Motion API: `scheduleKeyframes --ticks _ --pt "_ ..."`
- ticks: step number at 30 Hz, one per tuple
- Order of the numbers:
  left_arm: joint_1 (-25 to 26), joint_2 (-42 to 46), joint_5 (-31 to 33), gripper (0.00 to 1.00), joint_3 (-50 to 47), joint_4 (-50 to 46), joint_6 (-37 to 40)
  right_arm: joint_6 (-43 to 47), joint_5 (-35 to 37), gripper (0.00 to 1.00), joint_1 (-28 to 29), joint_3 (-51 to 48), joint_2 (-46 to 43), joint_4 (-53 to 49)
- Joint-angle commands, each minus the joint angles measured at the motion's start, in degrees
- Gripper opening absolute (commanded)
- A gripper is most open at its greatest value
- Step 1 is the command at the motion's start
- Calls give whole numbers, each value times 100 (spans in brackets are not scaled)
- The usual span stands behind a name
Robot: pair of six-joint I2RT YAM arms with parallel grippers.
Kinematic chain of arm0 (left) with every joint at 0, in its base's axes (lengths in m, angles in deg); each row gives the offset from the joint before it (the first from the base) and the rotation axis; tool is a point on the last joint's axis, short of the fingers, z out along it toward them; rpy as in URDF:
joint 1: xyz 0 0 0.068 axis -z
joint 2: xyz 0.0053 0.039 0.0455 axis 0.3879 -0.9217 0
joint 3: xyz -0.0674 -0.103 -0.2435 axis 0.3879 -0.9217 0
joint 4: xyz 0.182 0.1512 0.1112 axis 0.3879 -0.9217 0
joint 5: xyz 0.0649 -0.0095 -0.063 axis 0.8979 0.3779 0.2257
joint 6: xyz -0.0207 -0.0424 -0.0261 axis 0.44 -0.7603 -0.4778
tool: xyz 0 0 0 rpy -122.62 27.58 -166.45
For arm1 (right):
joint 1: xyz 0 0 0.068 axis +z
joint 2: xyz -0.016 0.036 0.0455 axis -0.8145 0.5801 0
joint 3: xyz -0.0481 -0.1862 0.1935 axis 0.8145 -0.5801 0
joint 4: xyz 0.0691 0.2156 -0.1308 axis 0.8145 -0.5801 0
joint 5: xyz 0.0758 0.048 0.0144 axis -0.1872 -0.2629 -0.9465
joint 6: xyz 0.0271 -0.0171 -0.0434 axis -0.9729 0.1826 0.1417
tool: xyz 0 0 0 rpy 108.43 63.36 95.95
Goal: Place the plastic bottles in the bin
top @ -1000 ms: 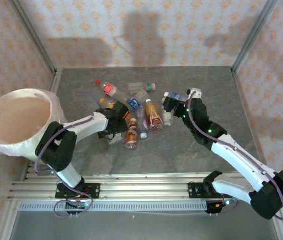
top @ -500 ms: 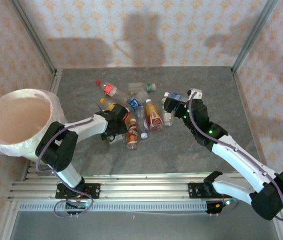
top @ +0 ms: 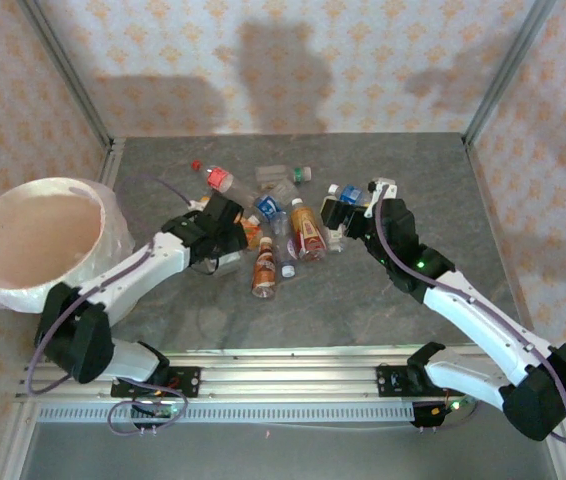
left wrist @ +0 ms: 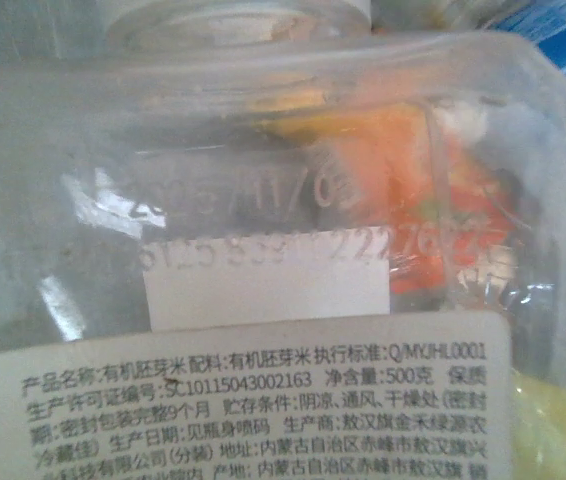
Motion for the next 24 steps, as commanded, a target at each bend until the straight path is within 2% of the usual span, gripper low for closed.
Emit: scheduleKeyframes --ticks 1,8,11,16,18,20,24 --pt "-26 582 523 74 675 -625 510 190 -171 99 19 -197 -313 529" --pt "-27 994 1638 74 2227 -1641 1139 148 62 99 13 -207 -356 569" --pt "-26 1087 2023 70 2630 -1683 1422 100 53 99 12 -209 -348 638" --pt "-110 1418 3745 72 2975 -1666 1766 146 49 99 14 -126 -357 506" --pt "-310 1560 4173 73 2966 -1491 1912 175 40 99 12 -129 -347 480" --pt "-720 1655 4436 73 2949 -1394 1986 187 25 99 12 -121 -339 475" --pt "-1678 1876 4399 73 2838 -1315 1938 202 -27 99 16 -71 -289 460"
